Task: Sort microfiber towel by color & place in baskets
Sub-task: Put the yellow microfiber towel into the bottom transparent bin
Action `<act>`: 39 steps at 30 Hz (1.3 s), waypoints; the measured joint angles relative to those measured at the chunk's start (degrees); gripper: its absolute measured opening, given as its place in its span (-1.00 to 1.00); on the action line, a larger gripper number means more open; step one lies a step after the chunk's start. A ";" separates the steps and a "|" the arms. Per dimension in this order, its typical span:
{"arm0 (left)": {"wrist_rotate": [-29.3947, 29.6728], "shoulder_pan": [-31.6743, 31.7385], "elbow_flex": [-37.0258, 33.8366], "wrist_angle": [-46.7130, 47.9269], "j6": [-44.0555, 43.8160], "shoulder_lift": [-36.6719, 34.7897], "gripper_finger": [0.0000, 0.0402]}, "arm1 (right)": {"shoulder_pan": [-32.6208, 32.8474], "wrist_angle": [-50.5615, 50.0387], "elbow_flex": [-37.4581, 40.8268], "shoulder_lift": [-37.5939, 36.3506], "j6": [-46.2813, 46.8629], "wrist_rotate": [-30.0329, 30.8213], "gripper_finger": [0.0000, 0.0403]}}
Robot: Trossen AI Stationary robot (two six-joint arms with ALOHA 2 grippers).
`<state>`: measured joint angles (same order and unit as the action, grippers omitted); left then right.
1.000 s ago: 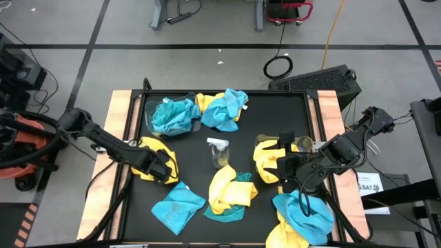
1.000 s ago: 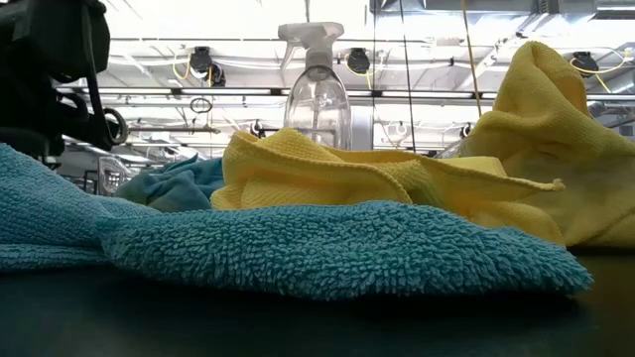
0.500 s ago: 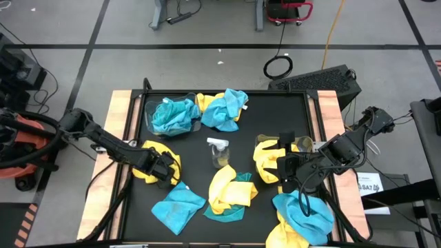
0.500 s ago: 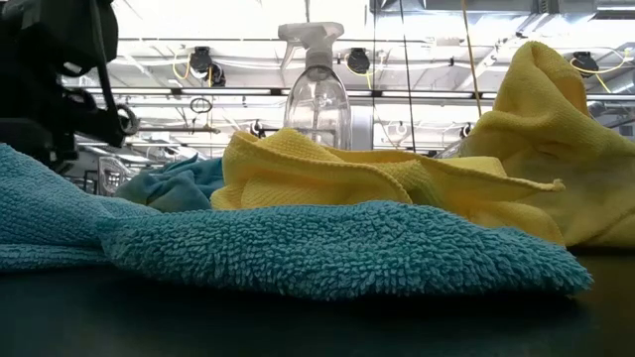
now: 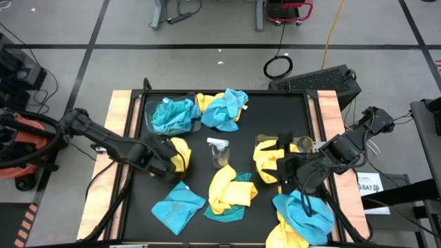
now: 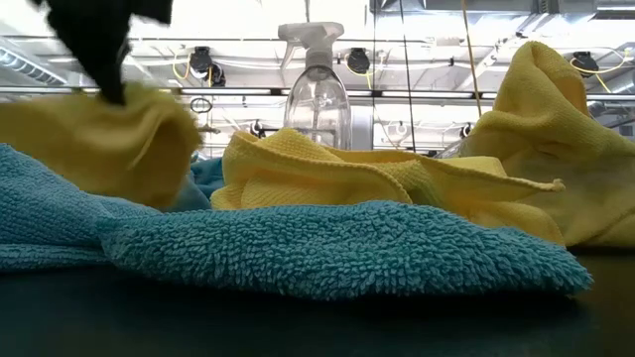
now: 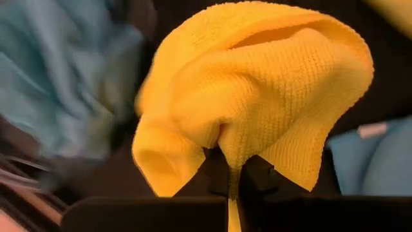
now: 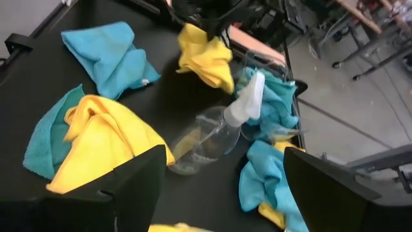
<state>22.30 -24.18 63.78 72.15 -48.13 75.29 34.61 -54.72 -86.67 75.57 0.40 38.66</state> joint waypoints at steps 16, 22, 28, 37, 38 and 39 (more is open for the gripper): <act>20.88 -0.07 27.97 -2.37 20.69 -0.05 -0.98 | -1.32 12.88 0.00 0.32 -15.10 -0.01 0.52; 23.86 -0.07 31.78 -16.94 37.40 -0.07 -0.98 | -4.23 16.14 0.00 2.41 -23.02 0.03 0.52; 24.51 -0.07 32.79 -32.16 52.86 -0.05 -0.98 | -7.80 22.99 0.06 4.60 -31.23 1.25 0.52; 16.07 0.95 32.81 -45.87 64.92 0.44 -0.98 | -11.99 38.33 0.05 4.70 -45.23 3.10 0.52; 14.72 1.36 32.79 -46.15 65.02 0.65 -0.98 | -12.56 39.67 0.05 4.66 -46.00 1.42 0.52; 13.24 1.92 32.79 -46.66 65.02 1.07 -0.98 | -13.03 41.46 0.06 4.63 -46.47 0.13 0.52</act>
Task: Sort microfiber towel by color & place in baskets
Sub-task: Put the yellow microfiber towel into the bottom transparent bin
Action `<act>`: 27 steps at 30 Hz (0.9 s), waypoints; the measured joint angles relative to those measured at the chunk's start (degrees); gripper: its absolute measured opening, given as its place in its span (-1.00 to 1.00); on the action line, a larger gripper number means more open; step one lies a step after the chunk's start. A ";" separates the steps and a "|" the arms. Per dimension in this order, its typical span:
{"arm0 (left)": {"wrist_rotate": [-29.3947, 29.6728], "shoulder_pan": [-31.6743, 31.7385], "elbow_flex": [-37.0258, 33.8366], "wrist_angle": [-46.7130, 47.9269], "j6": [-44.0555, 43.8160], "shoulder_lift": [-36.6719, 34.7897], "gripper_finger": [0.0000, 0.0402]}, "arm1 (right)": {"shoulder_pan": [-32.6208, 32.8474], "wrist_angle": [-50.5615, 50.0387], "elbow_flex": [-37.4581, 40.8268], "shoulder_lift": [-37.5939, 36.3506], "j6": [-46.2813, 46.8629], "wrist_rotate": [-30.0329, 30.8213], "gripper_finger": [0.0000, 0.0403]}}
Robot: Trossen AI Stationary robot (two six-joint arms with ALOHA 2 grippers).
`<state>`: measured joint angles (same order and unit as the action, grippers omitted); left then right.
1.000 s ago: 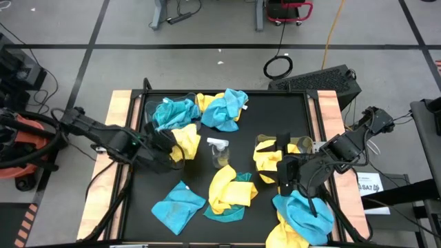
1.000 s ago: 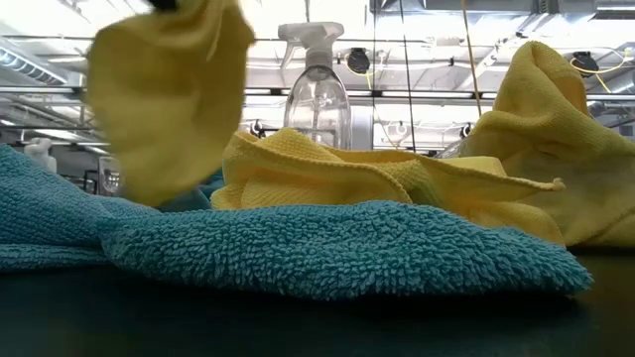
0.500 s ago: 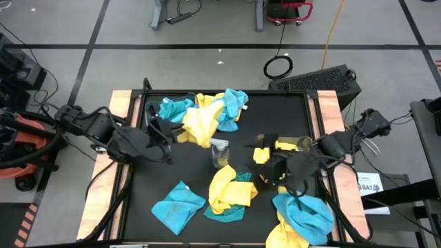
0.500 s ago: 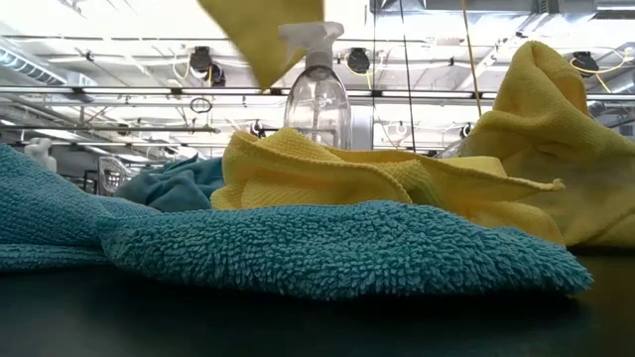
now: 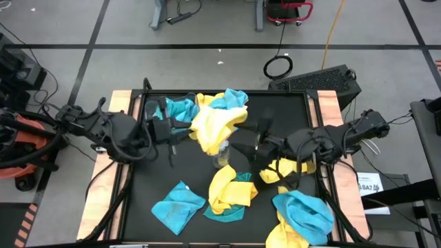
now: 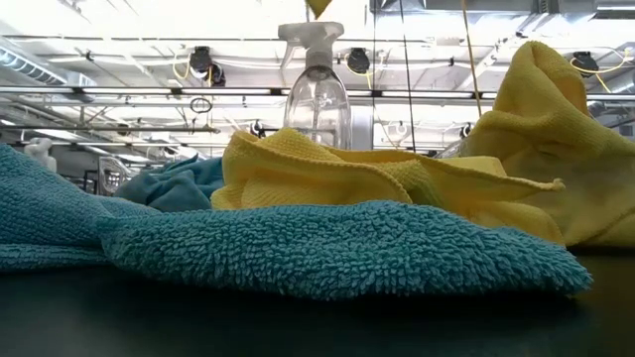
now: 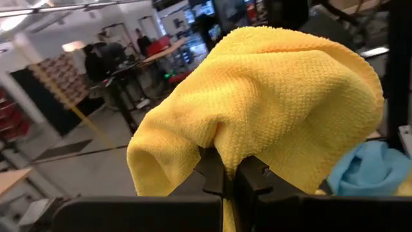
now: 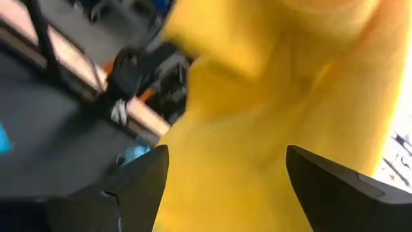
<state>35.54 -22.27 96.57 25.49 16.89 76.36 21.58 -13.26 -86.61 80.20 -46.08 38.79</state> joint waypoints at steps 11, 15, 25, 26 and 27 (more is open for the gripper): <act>-13.01 4.75 -0.04 -1.89 3.04 5.61 -0.98 | -6.31 5.08 -0.04 -0.33 3.70 -13.33 0.52; -16.11 5.63 -0.04 -3.69 4.68 6.21 -0.98 | -8.19 2.57 -0.04 -0.33 7.56 -18.70 0.52; -23.38 8.12 -0.04 -7.23 6.09 6.37 -0.98 | -10.39 -0.12 -0.04 -0.31 12.58 -25.48 0.40; -24.33 8.55 -0.04 -7.42 6.11 6.59 -0.98 | -10.38 0.04 -0.04 -0.31 12.63 -25.54 0.35; -25.31 8.99 -0.04 -7.79 6.10 6.83 -0.98 | -10.34 0.05 -0.04 -0.31 12.61 -25.70 0.29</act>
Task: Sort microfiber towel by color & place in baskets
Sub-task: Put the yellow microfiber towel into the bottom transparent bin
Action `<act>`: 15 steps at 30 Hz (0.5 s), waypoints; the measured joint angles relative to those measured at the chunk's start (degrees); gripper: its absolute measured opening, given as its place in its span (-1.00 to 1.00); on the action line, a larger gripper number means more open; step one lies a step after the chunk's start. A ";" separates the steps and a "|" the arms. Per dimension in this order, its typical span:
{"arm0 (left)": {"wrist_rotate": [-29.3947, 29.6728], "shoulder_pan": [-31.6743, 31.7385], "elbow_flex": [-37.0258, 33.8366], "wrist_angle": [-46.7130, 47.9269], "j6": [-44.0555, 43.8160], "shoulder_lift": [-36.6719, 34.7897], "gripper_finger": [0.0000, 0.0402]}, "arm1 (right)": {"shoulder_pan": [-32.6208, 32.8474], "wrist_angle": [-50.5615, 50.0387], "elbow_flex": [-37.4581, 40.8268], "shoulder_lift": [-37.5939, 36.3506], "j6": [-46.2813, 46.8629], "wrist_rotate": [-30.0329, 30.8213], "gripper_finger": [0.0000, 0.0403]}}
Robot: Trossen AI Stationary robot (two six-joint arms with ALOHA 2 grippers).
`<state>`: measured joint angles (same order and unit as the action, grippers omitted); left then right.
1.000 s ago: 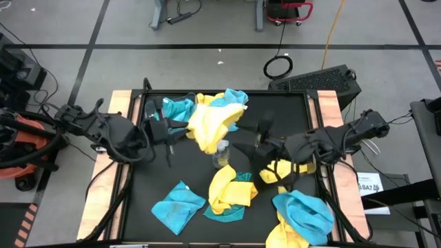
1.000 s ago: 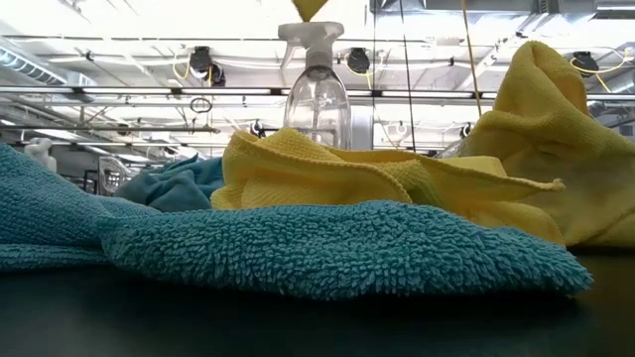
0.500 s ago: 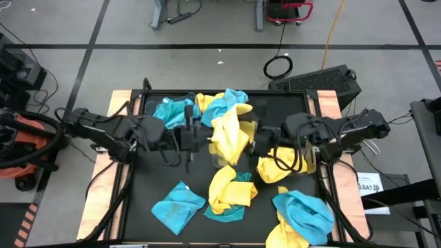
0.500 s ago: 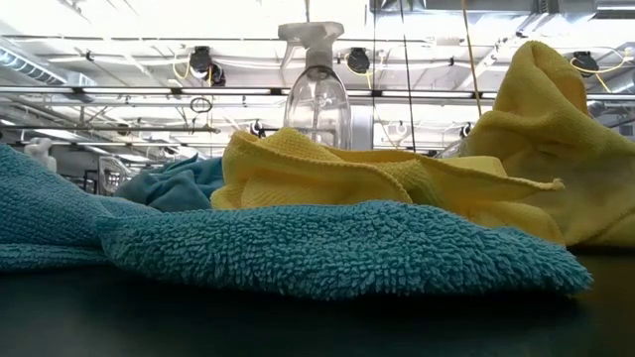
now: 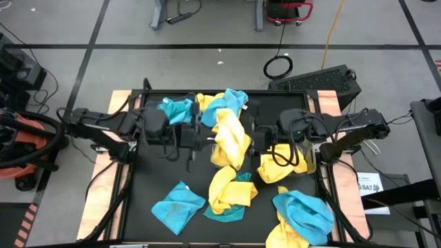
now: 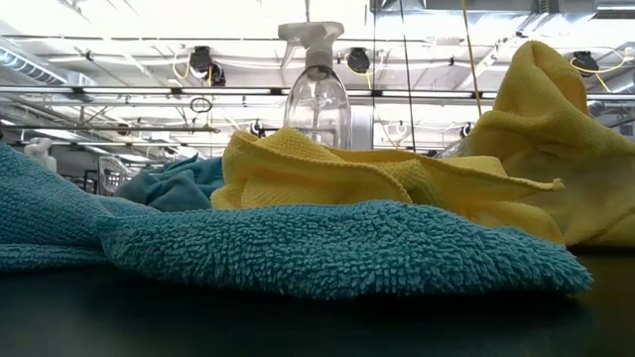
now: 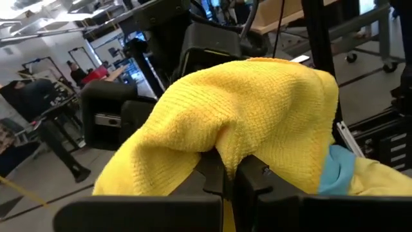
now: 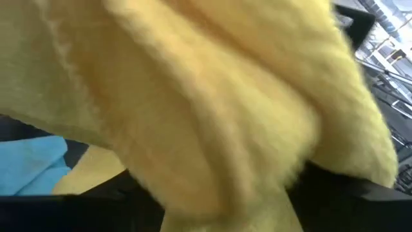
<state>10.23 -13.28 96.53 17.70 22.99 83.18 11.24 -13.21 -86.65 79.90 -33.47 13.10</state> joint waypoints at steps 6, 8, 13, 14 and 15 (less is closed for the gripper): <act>-7.48 1.94 0.00 -2.94 0.30 1.93 -0.98 | -0.04 -0.24 0.00 0.00 1.12 0.21 -0.22; -8.72 2.10 0.00 -3.33 0.41 2.26 -0.98 | -0.02 -1.00 -0.04 0.00 1.31 0.67 -0.42; -8.17 2.14 0.00 -3.34 0.30 2.27 -0.88 | 0.01 -4.94 -0.04 -0.69 1.26 3.33 -0.88; -7.64 2.12 0.00 -3.51 0.28 2.27 -0.82 | 0.01 -5.40 -0.06 -0.93 1.26 3.37 -0.94; -6.60 2.04 0.00 -3.63 0.22 2.27 -0.75 | 0.01 -5.74 -0.04 -1.26 1.20 3.52 -0.96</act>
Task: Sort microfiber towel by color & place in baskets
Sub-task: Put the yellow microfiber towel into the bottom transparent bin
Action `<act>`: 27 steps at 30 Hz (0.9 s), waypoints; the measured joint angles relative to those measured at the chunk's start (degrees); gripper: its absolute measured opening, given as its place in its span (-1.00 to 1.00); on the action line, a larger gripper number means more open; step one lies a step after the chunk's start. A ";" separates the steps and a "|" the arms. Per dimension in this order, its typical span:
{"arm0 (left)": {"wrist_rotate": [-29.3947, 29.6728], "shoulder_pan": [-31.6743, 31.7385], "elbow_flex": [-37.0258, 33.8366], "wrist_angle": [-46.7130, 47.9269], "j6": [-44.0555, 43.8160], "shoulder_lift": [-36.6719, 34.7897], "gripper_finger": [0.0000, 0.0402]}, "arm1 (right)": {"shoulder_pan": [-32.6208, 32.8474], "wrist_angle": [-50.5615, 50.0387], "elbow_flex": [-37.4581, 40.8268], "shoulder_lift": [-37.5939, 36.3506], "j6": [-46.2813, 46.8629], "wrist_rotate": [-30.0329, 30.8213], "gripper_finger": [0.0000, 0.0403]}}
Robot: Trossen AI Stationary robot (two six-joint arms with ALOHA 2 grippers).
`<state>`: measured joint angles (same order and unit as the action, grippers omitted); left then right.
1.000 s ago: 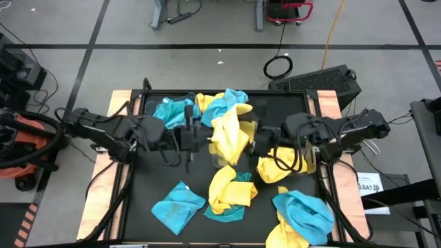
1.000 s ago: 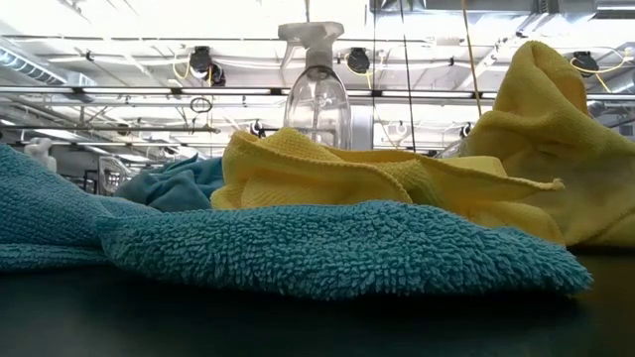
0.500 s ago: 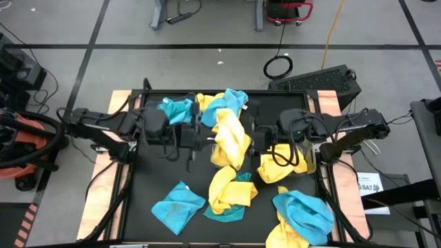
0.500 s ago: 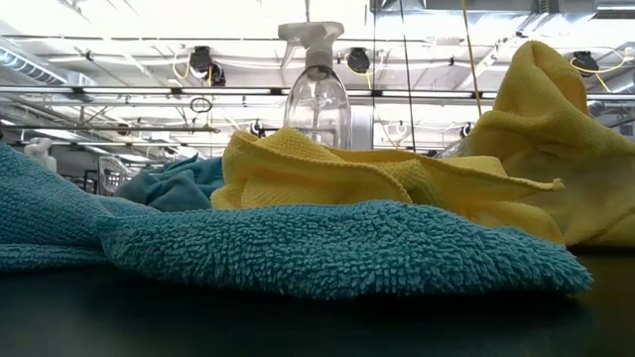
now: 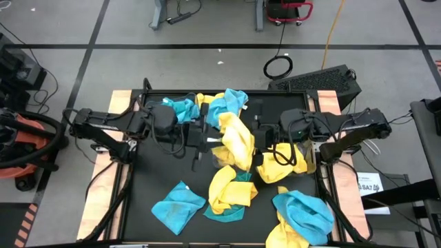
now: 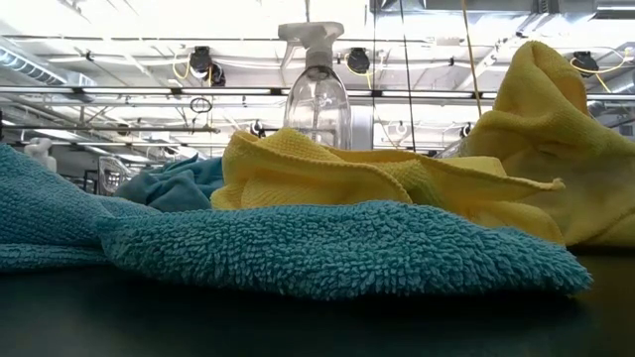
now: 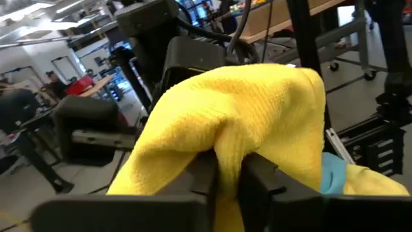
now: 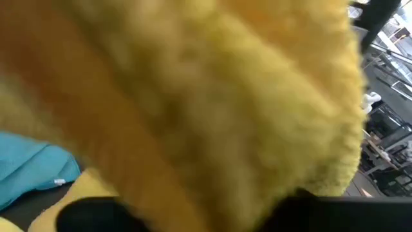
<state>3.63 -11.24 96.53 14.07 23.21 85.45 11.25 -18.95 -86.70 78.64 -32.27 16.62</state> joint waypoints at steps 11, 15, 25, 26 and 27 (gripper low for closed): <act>11.15 -0.03 0.00 6.88 -0.38 -0.04 0.04 | 3.32 -10.67 -0.02 -8.22 1.52 6.36 -0.99; 11.66 -0.03 0.00 8.66 -1.26 -0.04 0.18 | 4.43 -17.80 -0.02 -12.23 6.28 7.63 -0.99; 11.83 -0.15 0.00 11.25 -4.49 -0.04 0.22 | 7.02 -40.70 -0.02 -19.99 20.71 10.11 -1.00; 11.88 -0.16 0.00 11.48 -5.08 -0.04 0.22 | 7.01 -43.53 -0.02 -20.46 22.86 9.86 -1.00; 11.89 -0.16 0.00 11.86 -5.86 -0.04 0.22 | 6.99 -46.22 -0.02 -20.86 25.13 9.18 -1.00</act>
<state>15.52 -11.40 96.53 25.92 17.34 85.41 18.24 -65.16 -86.72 57.78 -7.14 25.80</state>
